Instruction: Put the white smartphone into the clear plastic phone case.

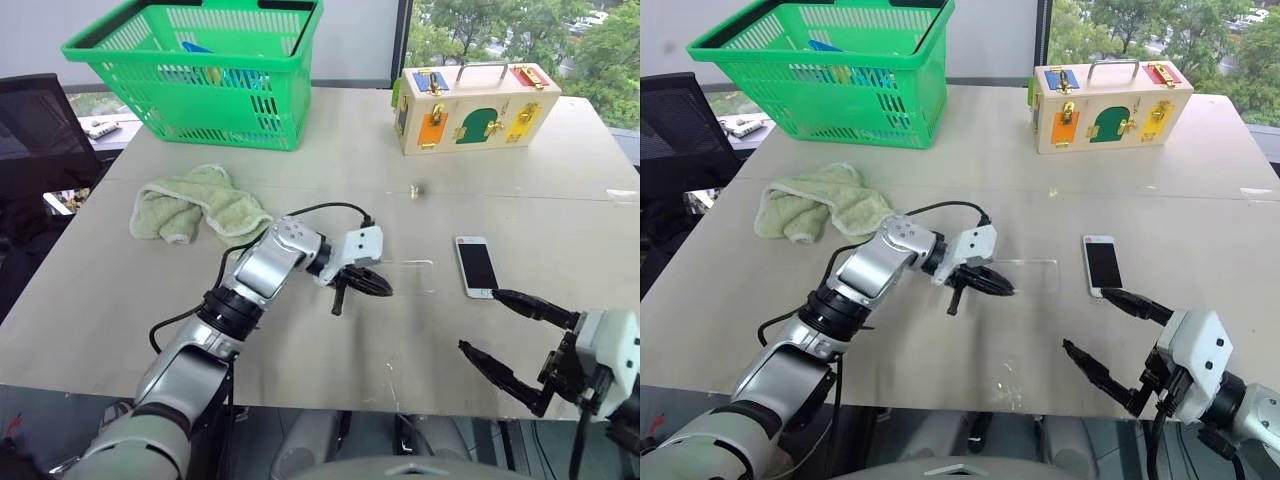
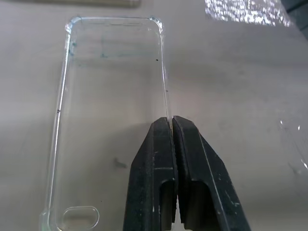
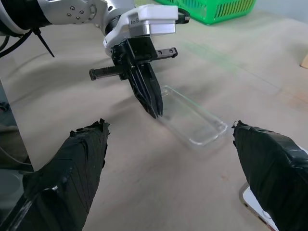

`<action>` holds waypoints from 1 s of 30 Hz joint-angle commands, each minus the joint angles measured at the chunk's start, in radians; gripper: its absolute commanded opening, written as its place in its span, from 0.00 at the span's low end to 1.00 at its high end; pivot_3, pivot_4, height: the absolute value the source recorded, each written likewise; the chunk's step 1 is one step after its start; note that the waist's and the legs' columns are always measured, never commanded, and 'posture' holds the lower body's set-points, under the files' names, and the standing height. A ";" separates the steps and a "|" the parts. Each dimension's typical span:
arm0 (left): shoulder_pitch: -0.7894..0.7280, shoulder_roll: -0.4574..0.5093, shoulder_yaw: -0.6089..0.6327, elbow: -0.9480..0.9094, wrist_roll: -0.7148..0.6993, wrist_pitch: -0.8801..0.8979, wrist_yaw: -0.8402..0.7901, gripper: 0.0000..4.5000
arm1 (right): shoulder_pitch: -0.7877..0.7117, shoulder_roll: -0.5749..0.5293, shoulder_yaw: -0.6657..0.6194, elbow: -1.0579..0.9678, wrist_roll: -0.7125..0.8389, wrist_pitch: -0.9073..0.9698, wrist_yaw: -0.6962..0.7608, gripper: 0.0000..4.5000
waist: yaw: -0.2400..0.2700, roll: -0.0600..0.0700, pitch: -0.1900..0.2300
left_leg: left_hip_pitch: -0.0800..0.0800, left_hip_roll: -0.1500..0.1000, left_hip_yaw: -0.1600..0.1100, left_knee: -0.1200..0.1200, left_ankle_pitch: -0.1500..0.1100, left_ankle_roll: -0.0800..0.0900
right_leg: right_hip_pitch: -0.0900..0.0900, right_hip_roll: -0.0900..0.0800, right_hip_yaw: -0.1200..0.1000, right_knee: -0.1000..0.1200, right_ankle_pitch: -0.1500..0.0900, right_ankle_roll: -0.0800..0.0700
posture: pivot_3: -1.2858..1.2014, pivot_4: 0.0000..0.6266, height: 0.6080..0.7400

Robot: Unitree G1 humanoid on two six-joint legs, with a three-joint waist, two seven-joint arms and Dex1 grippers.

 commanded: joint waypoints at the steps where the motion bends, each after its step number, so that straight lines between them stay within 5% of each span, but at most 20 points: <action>1: -0.010 0.016 -0.022 -0.017 0.005 0.004 -0.023 0.01 | -0.011 -0.008 -0.005 -0.020 0.018 0.022 -0.021 1.00 | 0.000 0.000 0.000 | 0.000 0.000 0.000 0.000 0.000 -0.001 | 0.000 0.000 0.000 0.000 0.000 0.000 | 0.52 0.24 1.00; 4: -0.011 0.018 -0.029 -0.002 0.015 -0.016 -0.016 0.01 | -0.024 -0.012 -0.007 -0.018 0.027 0.046 -0.033 1.00 | 0.001 0.000 0.000 | 0.000 0.000 0.000 0.000 -0.001 -0.001 | 0.000 0.000 0.000 0.000 0.000 0.000 | 0.52 0.24 1.00; 6: -0.011 0.013 -0.015 -0.016 -0.003 -0.007 -0.014 0.13 | -0.030 -0.008 -0.001 -0.018 0.024 0.053 -0.043 1.00 | 0.001 0.000 0.000 | 0.000 0.000 0.000 0.000 -0.001 -0.001 | 0.000 0.000 0.000 0.000 0.000 0.000 | 0.52 0.24 1.00; 15: 0.033 0.035 0.160 -0.172 -0.144 0.115 0.057 0.98 | -0.214 0.006 0.085 0.015 -0.058 0.143 -0.231 1.00 | -0.004 0.000 0.000 | 0.000 0.000 0.000 0.000 -0.001 -0.002 | 0.000 0.000 0.000 0.000 -0.002 -0.002 | 0.52 0.24 1.00; 21: 0.177 0.000 0.411 -0.364 -0.329 0.211 0.227 0.99 | -0.431 -0.010 0.179 0.091 -0.214 0.427 -0.498 1.00 | 0.000 0.001 0.001 | 0.000 0.000 0.000 -0.001 0.000 0.000 | -0.002 0.000 0.000 0.000 0.000 -0.001 | 0.52 0.24 1.00; 30: 0.320 0.112 0.515 -0.495 -0.482 0.231 0.226 0.99 | -0.713 0.115 0.256 0.267 -0.206 0.708 -0.626 1.00 | 0.001 0.003 0.001 | 0.000 0.000 0.001 -0.003 0.000 0.000 | -0.003 0.000 0.002 0.000 0.000 -0.001 | 0.52 0.24 1.00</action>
